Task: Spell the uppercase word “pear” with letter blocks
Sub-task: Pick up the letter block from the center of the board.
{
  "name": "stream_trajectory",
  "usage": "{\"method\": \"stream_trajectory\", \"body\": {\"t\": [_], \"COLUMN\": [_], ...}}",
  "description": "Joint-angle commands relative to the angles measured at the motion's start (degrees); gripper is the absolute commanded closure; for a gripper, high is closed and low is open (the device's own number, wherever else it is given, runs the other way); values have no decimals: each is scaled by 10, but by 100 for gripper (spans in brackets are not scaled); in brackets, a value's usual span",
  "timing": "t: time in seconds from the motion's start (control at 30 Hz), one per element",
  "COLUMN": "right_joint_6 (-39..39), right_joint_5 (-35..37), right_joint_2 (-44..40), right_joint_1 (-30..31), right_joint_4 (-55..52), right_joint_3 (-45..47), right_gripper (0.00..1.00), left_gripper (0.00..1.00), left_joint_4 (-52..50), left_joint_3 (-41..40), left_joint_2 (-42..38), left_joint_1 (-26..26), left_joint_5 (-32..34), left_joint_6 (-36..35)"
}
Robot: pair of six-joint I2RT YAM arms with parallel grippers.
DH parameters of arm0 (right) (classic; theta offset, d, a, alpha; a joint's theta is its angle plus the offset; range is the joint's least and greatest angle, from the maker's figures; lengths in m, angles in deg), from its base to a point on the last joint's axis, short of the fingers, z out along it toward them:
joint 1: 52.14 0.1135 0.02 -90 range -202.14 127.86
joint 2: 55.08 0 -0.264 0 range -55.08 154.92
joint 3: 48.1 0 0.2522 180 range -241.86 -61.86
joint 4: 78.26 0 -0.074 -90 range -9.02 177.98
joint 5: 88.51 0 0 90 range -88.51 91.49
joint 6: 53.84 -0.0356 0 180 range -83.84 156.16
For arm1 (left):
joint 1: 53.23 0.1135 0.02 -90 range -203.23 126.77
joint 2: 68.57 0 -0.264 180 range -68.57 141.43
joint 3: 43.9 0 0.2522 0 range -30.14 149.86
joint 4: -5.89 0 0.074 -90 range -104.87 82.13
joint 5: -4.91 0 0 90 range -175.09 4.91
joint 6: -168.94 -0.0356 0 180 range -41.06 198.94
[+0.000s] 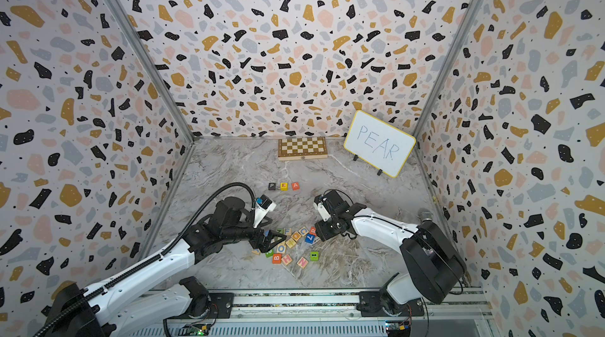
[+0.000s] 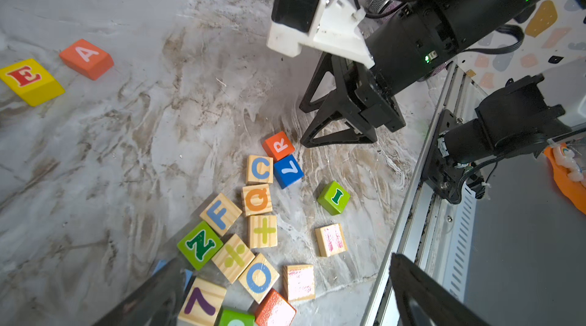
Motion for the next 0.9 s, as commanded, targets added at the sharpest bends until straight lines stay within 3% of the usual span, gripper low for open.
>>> {"method": "stream_trajectory", "body": {"t": [0.0,0.87], "right_joint_6": [-16,-35], "right_joint_5": [18,28], "right_joint_2": [-9,64], "right_joint_1": [-3,40], "right_joint_4": [-25,11], "right_joint_3": [8,-13], "right_gripper": [42,39], "left_gripper": [1,1], "left_joint_4": [20,45], "left_joint_3": [-5,-11], "left_joint_2": [-11,-2], "left_joint_1": [-3,-3], "left_joint_5": [5,12], "left_joint_6": [0,-4]}}
